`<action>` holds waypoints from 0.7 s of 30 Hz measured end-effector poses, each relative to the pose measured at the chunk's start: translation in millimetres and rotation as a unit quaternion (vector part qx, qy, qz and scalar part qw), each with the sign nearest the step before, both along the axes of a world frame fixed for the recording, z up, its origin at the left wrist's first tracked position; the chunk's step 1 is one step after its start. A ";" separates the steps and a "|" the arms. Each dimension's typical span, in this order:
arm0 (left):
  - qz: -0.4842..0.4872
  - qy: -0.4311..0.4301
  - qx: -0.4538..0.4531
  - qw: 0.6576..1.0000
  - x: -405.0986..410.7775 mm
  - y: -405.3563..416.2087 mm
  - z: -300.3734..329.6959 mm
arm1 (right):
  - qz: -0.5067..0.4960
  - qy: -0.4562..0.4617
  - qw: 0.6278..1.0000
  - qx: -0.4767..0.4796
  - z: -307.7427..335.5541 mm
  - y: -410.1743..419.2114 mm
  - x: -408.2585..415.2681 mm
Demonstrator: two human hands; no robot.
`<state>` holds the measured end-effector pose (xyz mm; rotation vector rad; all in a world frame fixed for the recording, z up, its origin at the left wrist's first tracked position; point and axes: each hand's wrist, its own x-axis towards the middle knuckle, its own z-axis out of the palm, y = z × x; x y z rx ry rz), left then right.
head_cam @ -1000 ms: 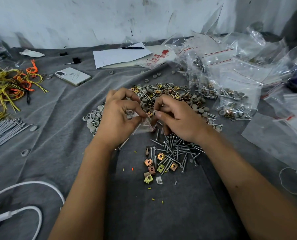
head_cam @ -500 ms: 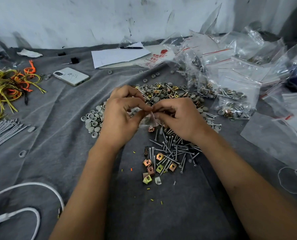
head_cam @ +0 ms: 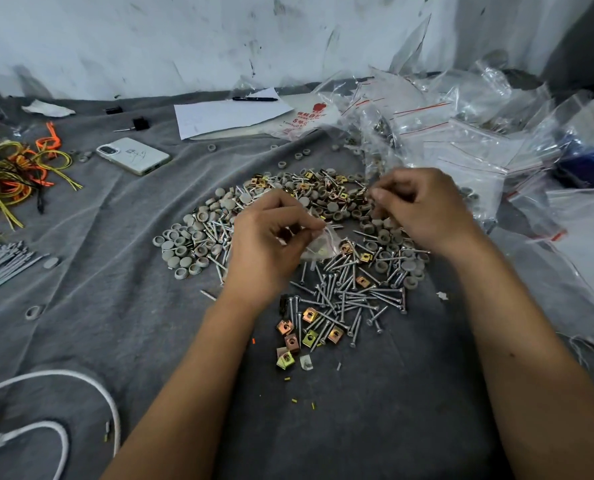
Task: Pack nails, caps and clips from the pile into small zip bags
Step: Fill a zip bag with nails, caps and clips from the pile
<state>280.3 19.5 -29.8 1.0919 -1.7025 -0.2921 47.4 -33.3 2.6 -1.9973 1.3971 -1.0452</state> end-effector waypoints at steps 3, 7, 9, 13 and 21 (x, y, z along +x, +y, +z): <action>-0.026 -0.019 -0.022 0.999 -10.4 0.5 -3.7 | 0.008 0.147 0.989 0.017 8.8 0.6 -23.4; -0.026 -0.036 -0.036 0.998 -18.0 -1.4 -5.9 | 0.133 0.226 0.960 0.096 20.3 8.5 -23.4; -0.021 -0.031 -0.031 0.999 -17.5 -1.4 -7.0 | 0.163 0.255 0.946 0.116 16.9 11.6 -16.5; -0.008 -0.014 -0.019 1.000 -16.5 -1.6 -6.6 | 0.157 0.278 0.940 0.120 7.9 12.8 -10.3; -0.007 -0.021 -0.020 1.000 -15.9 -2.4 -7.6 | 0.112 -0.043 0.993 -0.003 -1.0 7.7 1.4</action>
